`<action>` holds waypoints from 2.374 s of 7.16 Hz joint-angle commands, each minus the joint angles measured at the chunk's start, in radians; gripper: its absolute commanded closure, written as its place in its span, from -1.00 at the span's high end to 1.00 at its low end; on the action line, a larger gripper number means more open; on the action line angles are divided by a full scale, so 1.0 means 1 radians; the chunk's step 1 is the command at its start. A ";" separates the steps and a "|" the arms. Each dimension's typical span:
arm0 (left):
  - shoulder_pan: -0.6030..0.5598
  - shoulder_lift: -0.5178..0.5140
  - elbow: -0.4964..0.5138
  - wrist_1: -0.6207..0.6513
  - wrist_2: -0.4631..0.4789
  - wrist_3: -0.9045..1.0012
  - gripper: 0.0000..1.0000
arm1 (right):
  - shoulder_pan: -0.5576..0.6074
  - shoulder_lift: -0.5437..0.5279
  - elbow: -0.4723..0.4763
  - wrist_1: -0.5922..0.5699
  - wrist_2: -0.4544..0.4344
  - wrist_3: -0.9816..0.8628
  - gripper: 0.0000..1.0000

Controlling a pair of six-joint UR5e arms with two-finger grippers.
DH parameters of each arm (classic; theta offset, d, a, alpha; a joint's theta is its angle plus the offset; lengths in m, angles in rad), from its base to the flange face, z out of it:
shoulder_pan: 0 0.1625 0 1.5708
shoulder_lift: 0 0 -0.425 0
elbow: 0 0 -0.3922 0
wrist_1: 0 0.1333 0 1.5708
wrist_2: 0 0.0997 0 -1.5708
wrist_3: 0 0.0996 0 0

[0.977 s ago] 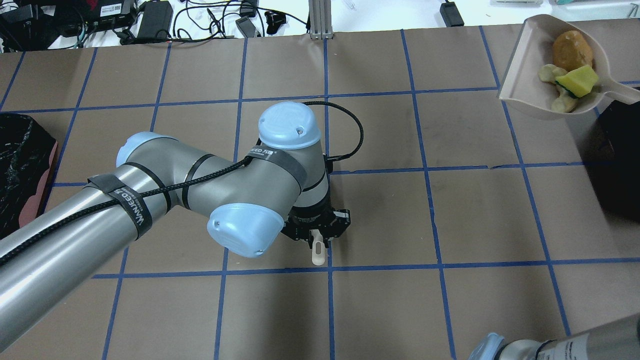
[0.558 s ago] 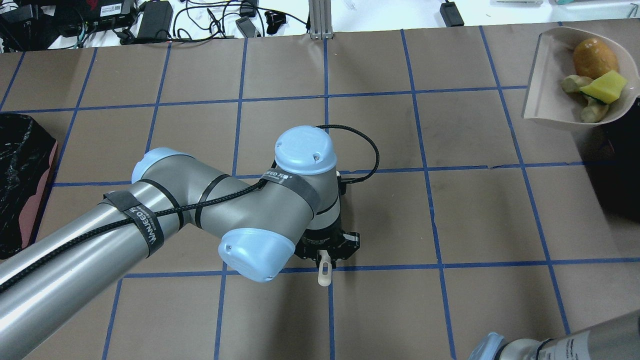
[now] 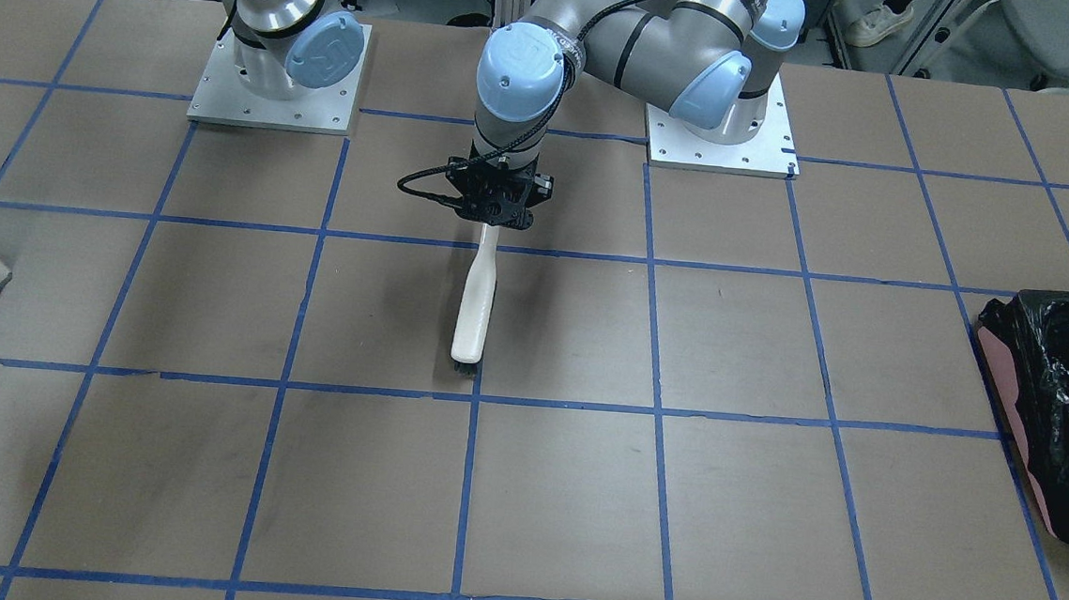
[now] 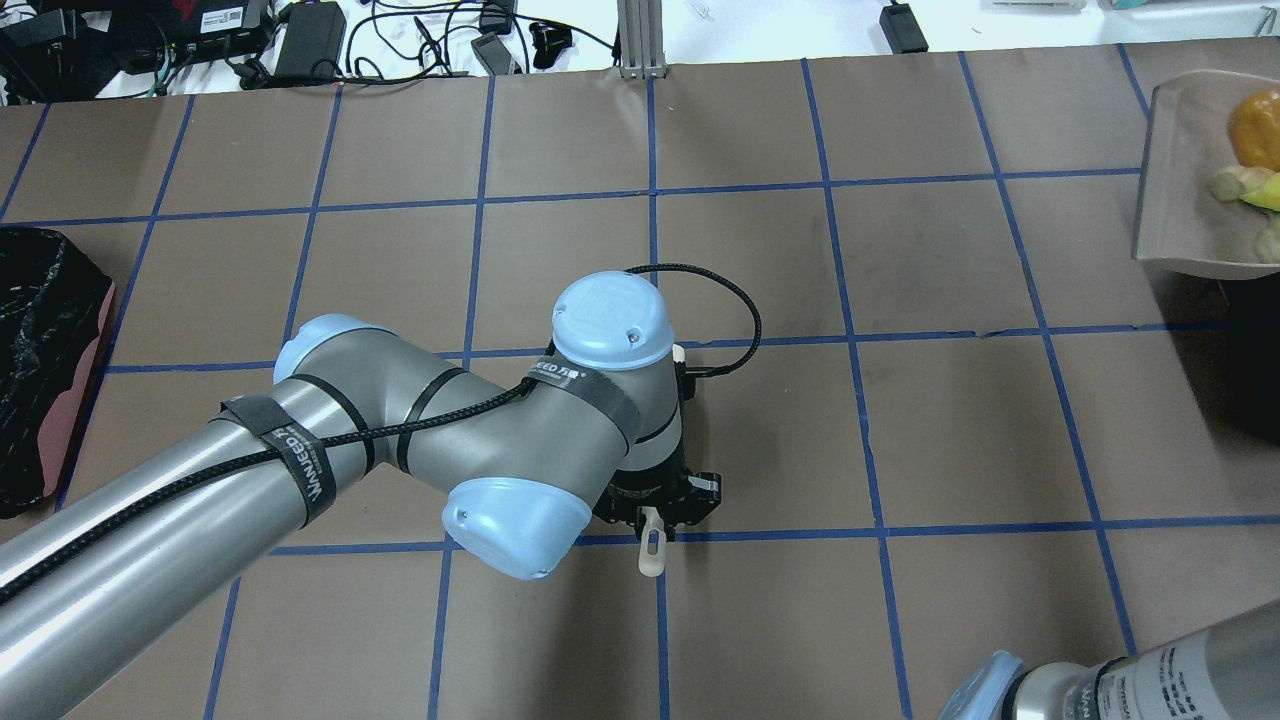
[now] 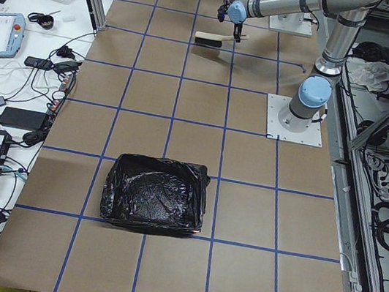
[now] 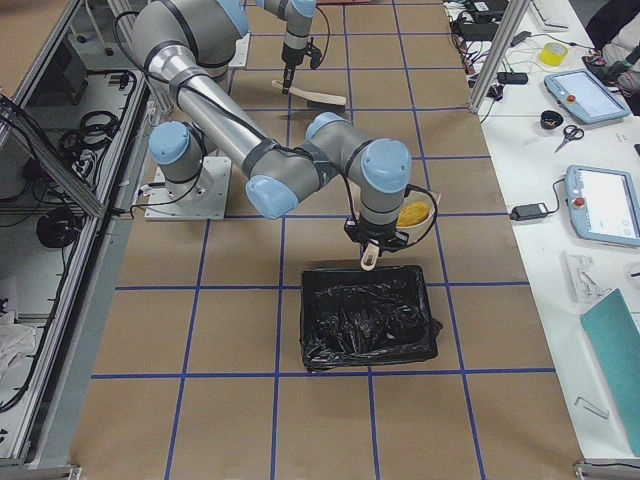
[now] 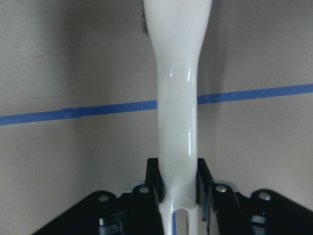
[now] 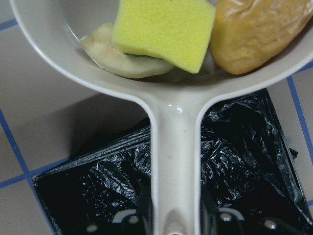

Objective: Sweep and dump trash in nearest bin

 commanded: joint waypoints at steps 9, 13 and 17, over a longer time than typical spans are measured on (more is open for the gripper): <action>0.010 0.005 -0.008 0.001 0.004 -0.004 0.26 | -0.163 0.112 -0.177 -0.150 -0.175 -0.350 -1.00; 0.037 0.019 0.130 -0.086 0.041 0.007 1.00 | -0.175 0.178 -0.237 -0.213 -0.221 -0.398 -1.00; 0.226 0.021 0.306 -0.186 0.070 0.012 1.00 | -0.170 0.170 -0.198 -0.343 -0.357 -0.381 -1.00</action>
